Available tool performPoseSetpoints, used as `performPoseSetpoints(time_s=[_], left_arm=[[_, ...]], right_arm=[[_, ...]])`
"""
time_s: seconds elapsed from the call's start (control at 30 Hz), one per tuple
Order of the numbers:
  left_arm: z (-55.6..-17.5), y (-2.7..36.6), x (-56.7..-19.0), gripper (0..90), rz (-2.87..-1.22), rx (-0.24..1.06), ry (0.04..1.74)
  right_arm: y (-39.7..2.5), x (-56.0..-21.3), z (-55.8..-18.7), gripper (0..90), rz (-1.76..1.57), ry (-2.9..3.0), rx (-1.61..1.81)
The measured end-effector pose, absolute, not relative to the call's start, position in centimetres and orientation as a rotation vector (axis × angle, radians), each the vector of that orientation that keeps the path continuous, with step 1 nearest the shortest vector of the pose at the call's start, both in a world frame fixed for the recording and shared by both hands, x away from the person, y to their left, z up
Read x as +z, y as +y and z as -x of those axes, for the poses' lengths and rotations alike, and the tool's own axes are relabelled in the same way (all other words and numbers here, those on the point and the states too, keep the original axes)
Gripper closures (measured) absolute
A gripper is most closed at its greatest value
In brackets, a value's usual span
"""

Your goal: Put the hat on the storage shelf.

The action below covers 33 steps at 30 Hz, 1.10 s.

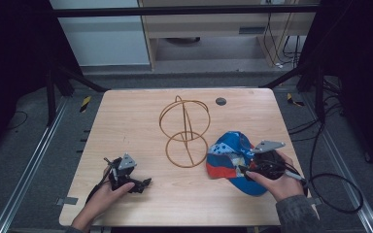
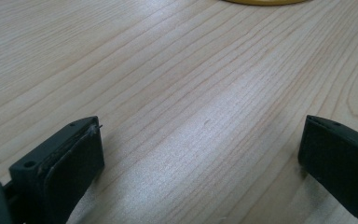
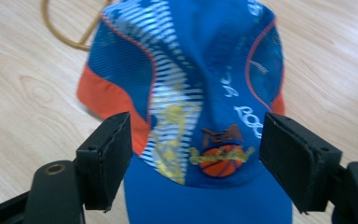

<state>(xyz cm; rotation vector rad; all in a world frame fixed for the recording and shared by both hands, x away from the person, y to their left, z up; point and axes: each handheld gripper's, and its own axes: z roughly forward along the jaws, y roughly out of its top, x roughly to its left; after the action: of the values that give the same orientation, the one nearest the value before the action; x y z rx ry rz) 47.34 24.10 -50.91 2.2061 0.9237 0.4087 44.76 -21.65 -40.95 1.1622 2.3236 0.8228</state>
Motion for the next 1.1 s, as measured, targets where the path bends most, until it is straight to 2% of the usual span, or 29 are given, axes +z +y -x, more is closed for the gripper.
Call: performPoseSetpoints(time_s=[0.27,0.43,0.57,0.73,0.83,1.0,1.1], left_arm=[[-47.3,24.1,-50.9,0.0,-2.21,0.409,0.921],[-47.4,24.1,-50.9,0.0,-2.21,0.408,0.921],[-47.4,24.1,-50.9,0.0,-2.21,0.409,0.921],[-47.4,24.1,-50.9,0.0,-2.211,0.408,0.92],[-47.4,24.1,-50.9,0.0,-2.211,0.408,0.92],[-47.4,24.2,-50.9,0.0,-2.212,0.406,0.916],[-47.3,24.2,-50.9,0.0,-2.212,0.407,0.918]], right_arm=[[-22.6,-39.7,-46.6,36.6,-1.206,2.377,0.779],[-22.7,-39.1,-48.1,39.8,-1.219,2.436,0.762],[-22.5,-38.7,-49.2,39.0,-1.226,2.471,0.732],[-21.9,-38.2,-50.0,30.4,-1.227,2.496,0.723],[-21.8,-38.2,-50.2,28.4,-1.237,2.506,0.72],[-21.3,-38.6,-50.5,29.4,-1.219,2.523,0.708],[-21.1,-39.3,-50.7,33.6,-1.227,2.531,0.697]])
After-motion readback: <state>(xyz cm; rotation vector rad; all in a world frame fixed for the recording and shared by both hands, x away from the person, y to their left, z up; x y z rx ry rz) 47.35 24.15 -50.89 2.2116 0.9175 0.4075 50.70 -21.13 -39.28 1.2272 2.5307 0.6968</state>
